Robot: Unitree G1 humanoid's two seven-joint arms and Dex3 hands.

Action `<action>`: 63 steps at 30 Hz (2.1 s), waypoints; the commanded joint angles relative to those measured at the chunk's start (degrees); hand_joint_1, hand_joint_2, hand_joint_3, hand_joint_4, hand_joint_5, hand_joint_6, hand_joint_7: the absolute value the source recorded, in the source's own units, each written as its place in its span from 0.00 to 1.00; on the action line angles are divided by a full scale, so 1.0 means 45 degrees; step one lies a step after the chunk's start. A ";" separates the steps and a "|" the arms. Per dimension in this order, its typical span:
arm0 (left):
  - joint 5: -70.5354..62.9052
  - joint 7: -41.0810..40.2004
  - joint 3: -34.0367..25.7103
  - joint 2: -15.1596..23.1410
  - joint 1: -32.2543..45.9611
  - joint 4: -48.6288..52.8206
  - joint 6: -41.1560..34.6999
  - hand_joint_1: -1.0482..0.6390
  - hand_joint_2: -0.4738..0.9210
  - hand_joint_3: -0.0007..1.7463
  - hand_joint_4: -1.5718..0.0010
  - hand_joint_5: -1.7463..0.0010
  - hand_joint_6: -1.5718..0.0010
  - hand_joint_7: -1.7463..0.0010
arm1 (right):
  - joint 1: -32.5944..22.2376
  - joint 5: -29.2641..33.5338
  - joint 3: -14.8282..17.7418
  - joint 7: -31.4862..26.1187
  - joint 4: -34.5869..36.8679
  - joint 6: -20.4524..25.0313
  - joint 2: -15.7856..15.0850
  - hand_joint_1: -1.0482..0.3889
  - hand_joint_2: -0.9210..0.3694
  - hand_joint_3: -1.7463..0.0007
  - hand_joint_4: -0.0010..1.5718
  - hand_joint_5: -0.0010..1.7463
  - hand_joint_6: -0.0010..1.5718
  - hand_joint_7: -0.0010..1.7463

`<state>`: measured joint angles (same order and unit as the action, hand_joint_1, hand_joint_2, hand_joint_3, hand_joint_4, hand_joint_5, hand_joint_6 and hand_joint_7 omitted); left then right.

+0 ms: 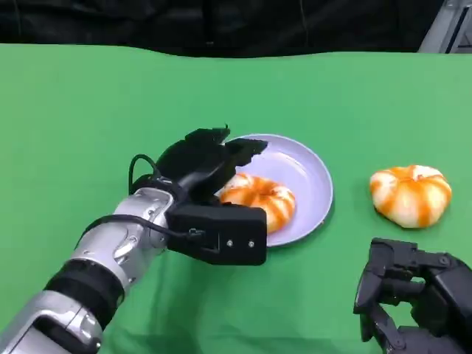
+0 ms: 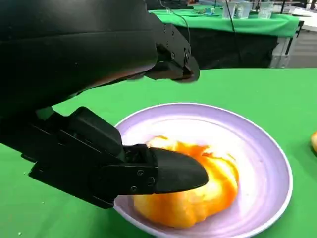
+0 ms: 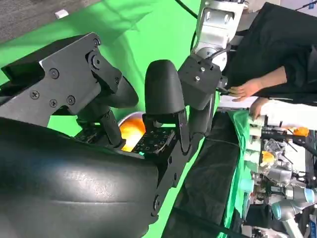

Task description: Grasp the bread from the table and place it into the plate.

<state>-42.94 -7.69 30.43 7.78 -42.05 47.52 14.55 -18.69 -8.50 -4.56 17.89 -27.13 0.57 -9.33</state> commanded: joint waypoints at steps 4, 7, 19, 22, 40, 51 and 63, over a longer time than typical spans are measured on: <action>0.0051 0.0241 0.0063 0.0225 0.0162 -0.0280 -0.0176 0.04 1.00 0.40 1.00 1.00 0.87 1.00 | -0.0056 -0.0077 0.0145 -0.0045 -0.0054 -0.0164 -0.0079 0.72 0.31 0.31 0.52 0.98 0.52 0.82; 0.0053 0.0250 0.0065 0.0228 0.0168 -0.0297 -0.0188 0.04 1.00 0.40 1.00 1.00 0.87 1.00 | -0.0056 -0.0077 0.0145 -0.0045 -0.0054 -0.0164 -0.0079 0.72 0.32 0.31 0.52 0.98 0.52 0.82; 0.1338 0.1560 -0.0910 0.0977 0.1273 -0.2519 -0.0294 0.00 1.00 0.48 1.00 1.00 1.00 1.00 | -0.0013 0.0031 0.0200 -0.0074 0.0026 -0.0126 -0.0150 0.73 0.30 0.31 0.52 0.98 0.52 0.82; 0.2435 0.1973 -0.1848 0.1586 0.2177 -0.4016 0.0119 0.00 1.00 0.50 1.00 1.00 1.00 1.00 | 0.0027 -0.0071 0.0209 -0.0043 0.0037 -0.0009 -0.0154 0.75 0.29 0.32 0.51 0.98 0.52 0.82; 0.2531 0.2339 -0.2003 0.1636 0.2458 -0.4590 -0.0126 0.00 1.00 0.50 1.00 1.00 1.00 1.00 | 0.0037 -0.0113 0.0213 -0.0019 0.0058 -0.0033 -0.0144 0.75 0.28 0.32 0.51 0.99 0.51 0.83; 0.3861 0.3281 -0.2801 0.2037 0.3382 -0.5985 0.0099 0.00 1.00 0.49 1.00 1.00 0.99 1.00 | -0.0033 -0.0060 0.0108 -0.0108 -0.0138 0.0170 -0.0088 0.74 0.28 0.31 0.50 1.00 0.50 0.84; 0.5069 0.4013 -0.3670 0.2013 0.4452 -0.7603 -0.0215 0.06 1.00 0.41 1.00 1.00 0.93 0.99 | -0.0068 -0.0028 0.0046 -0.0176 -0.0211 0.0225 -0.0125 0.74 0.27 0.32 0.50 1.00 0.50 0.84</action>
<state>-20.45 9.72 14.68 15.96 -22.38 14.31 13.93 -18.75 -8.49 -4.85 17.37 -27.50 1.15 -9.33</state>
